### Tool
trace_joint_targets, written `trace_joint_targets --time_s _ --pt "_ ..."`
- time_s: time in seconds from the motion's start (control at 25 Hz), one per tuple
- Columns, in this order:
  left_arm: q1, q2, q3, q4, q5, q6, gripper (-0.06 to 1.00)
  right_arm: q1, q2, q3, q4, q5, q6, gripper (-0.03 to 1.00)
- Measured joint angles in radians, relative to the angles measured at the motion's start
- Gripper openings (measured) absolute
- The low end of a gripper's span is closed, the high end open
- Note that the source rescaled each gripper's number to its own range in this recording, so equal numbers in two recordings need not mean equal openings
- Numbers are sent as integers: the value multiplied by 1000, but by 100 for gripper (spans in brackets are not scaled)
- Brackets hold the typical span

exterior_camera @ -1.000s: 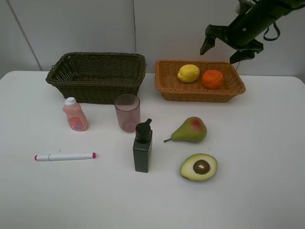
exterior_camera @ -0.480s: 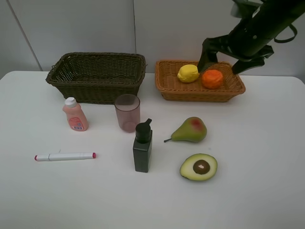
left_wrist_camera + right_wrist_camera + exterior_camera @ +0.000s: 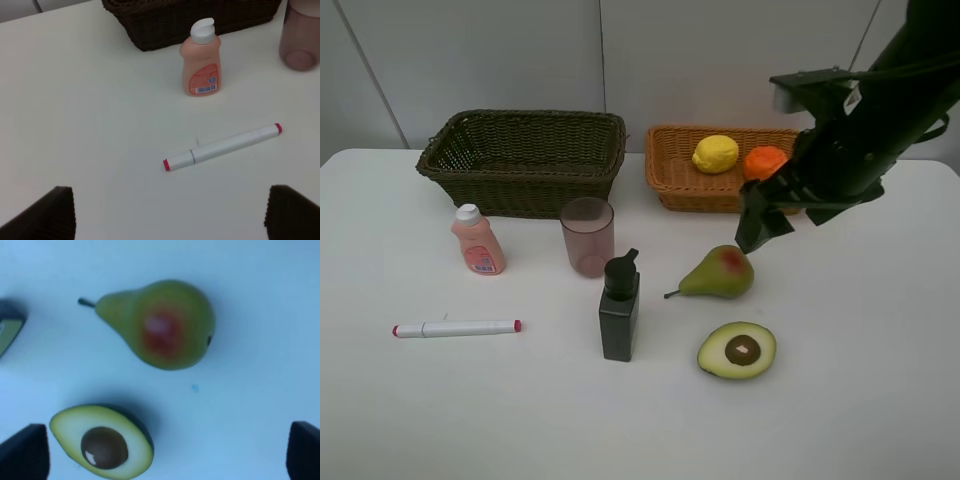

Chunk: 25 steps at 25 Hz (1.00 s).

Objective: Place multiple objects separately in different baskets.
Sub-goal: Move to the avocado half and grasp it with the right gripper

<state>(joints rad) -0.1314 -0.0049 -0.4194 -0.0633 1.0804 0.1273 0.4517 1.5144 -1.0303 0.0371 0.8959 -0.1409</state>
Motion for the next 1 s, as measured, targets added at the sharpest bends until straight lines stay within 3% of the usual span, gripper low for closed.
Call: trace_joint_targets --time_s 0.28,0.48,0.84,1.0 --pt "0 0 0 0 0 0 100 95 0 95 -1 -34 -156 100" --pt "0 0 0 0 0 0 100 139 0 172 -1 -121 -267 100" --pt "0 0 0 0 0 0 100 141 0 261 -22 -201 -461 100" --pt "0 0 0 0 0 0 100 141 0 268 -30 -216 -496 100"
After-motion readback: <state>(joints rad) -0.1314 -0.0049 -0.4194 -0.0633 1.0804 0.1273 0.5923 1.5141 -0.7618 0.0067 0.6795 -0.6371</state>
